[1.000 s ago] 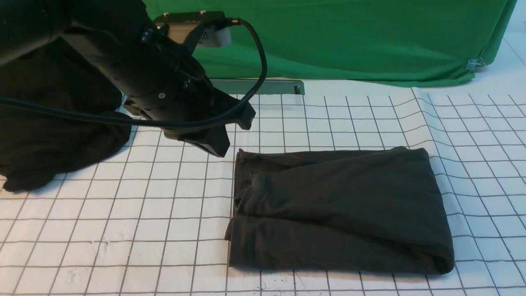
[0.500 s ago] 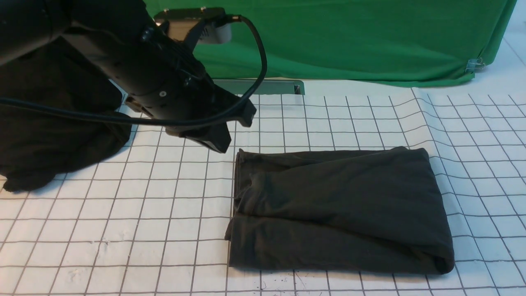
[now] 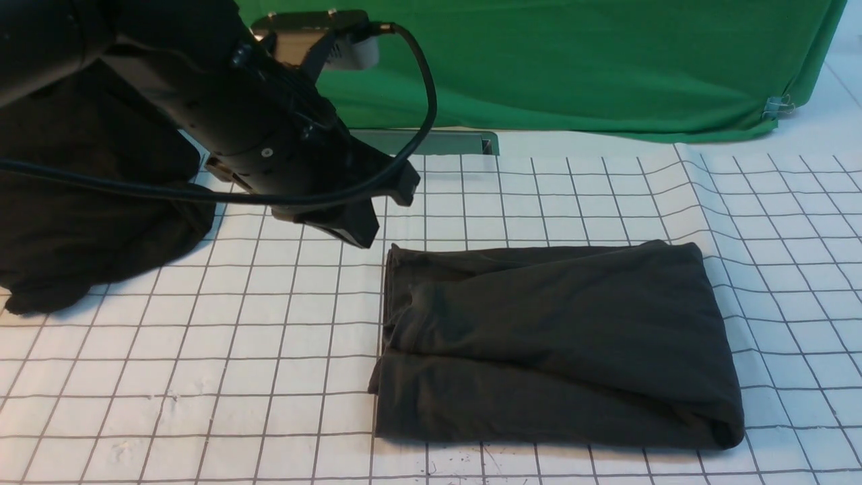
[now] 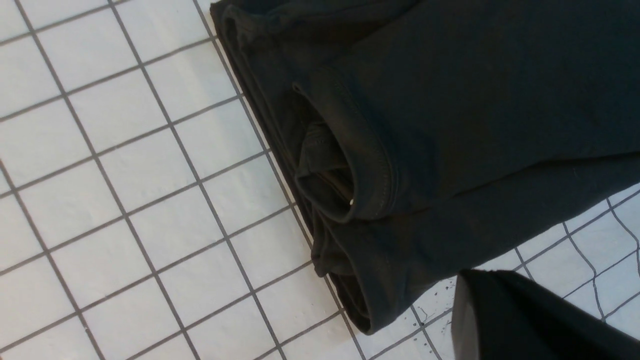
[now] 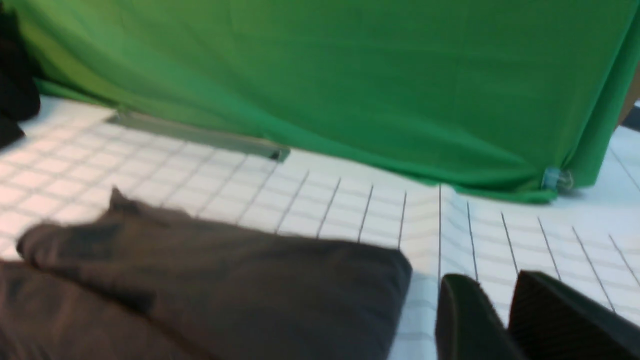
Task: Fold a long-sleeved shirt over a white checkered tablecloth.
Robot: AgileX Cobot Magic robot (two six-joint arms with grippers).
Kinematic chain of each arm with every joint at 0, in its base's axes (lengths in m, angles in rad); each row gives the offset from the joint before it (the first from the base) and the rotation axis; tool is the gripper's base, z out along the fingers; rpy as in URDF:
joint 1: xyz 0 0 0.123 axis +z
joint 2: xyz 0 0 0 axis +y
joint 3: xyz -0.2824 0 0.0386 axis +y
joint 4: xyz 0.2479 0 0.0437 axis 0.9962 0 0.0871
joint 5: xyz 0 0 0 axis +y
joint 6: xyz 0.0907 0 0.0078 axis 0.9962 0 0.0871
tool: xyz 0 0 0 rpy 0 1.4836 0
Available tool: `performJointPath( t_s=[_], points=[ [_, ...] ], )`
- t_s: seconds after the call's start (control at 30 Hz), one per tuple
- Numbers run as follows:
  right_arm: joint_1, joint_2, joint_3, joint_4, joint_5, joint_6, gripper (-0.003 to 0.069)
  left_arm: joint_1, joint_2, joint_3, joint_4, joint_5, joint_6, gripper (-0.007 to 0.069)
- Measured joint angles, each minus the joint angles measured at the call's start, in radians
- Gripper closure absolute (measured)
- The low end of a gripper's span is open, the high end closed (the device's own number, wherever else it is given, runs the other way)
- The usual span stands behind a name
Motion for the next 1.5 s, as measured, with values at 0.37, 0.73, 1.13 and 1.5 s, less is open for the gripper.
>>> performJointPath(
  t_s=[0.37, 0.73, 1.13, 1.5],
  points=[
    [-0.138, -0.148, 0.225, -0.063, 0.007, 0.0, 0.0485, 0.0, -0.007, 0.0, -0.005, 0.017, 0.0, 0.0622],
    [-0.248, -0.151, 0.253, -0.063, -0.032, 0.0, 0.046, 0.0, -0.145, 0.0, 0.011, 0.065, 0.001, 0.0622],
    [-0.248, -0.151, 0.253, -0.063, -0.033, 0.0, 0.0432, 0.0, -0.598, 0.213, 0.047, -0.014, -0.012, 0.0622],
    [-0.248, -0.151, 0.253, -0.063, -0.034, 0.0, 0.0419, 0.0, -1.108, 0.787, 0.097, -0.756, -0.005, 0.062]
  ],
)
